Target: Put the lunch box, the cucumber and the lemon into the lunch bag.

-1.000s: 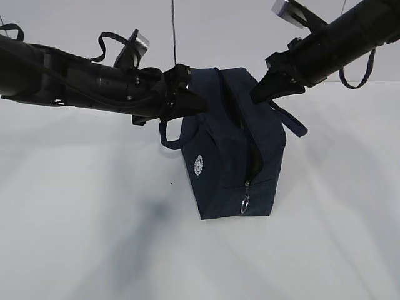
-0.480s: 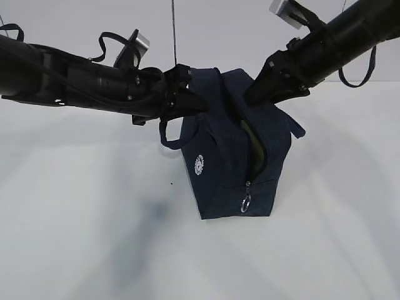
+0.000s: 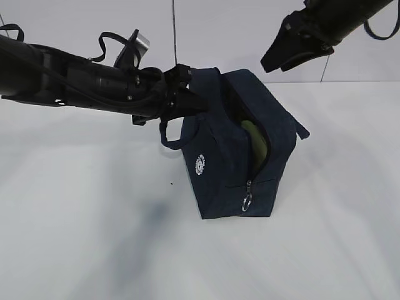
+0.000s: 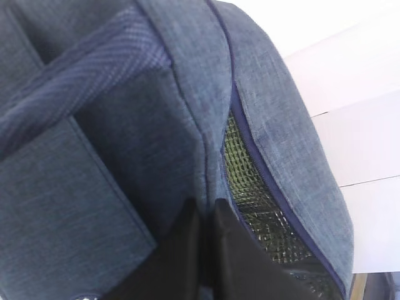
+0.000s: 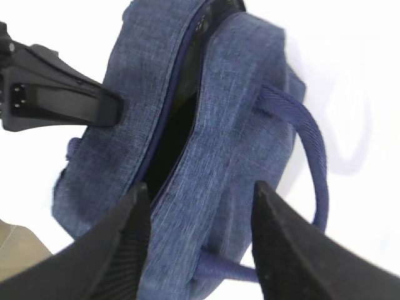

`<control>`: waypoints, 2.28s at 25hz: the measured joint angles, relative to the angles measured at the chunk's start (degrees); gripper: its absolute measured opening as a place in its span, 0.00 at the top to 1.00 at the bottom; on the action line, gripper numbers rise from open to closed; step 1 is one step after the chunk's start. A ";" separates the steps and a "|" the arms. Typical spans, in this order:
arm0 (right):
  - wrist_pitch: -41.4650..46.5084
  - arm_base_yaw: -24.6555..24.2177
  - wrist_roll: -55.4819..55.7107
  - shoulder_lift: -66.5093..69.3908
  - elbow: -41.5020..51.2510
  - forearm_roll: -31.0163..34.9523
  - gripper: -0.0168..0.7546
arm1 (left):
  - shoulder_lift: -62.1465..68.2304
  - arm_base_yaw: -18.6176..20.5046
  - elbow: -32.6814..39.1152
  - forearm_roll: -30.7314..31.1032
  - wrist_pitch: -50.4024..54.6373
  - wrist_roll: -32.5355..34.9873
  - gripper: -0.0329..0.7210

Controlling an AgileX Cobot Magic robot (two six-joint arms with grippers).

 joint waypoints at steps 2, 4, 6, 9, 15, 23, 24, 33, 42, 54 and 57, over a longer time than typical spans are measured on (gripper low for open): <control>0.13 0.00 3.22 -1.76 0.00 -2.89 0.46 | 0.00 0.00 0.00 0.00 0.00 0.00 0.96; 0.36 0.00 5.12 -3.51 0.00 -4.22 0.46 | 0.00 0.00 0.00 0.00 0.00 0.00 0.96; 0.47 0.00 5.66 -5.01 -0.24 -4.50 0.46 | 0.00 0.00 0.00 0.00 0.15 0.00 0.96; 0.66 0.00 5.76 -5.79 -0.72 -4.86 0.46 | 0.00 0.00 0.00 0.00 0.27 0.00 0.96; 1.16 0.00 1.86 -5.79 -0.72 -10.81 0.46 | 0.00 0.00 0.00 0.00 0.61 0.00 0.96; 1.16 0.00 -1.48 -5.88 -0.72 -17.99 0.46 | 0.00 0.00 0.00 0.11 0.73 0.00 0.96; 1.16 0.00 -1.48 -6.03 -0.72 -18.99 0.46 | 0.00 0.00 0.00 0.11 0.85 0.00 0.96; 1.31 0.00 1.13 -13.06 -0.03 -20.93 0.46 | 0.00 0.00 0.00 2.08 1.67 0.00 0.96; 1.61 0.00 1.61 -24.83 10.41 -20.48 0.46 | 0.00 0.00 0.00 2.21 1.71 0.00 0.96; -12.19 0.00 1.72 -40.83 35.84 -19.99 0.46 | 0.00 0.00 0.00 2.34 1.80 0.00 0.96; -17.84 0.00 1.72 -44.28 40.61 -17.46 0.46 | 0.00 0.00 0.00 2.34 1.80 0.00 0.96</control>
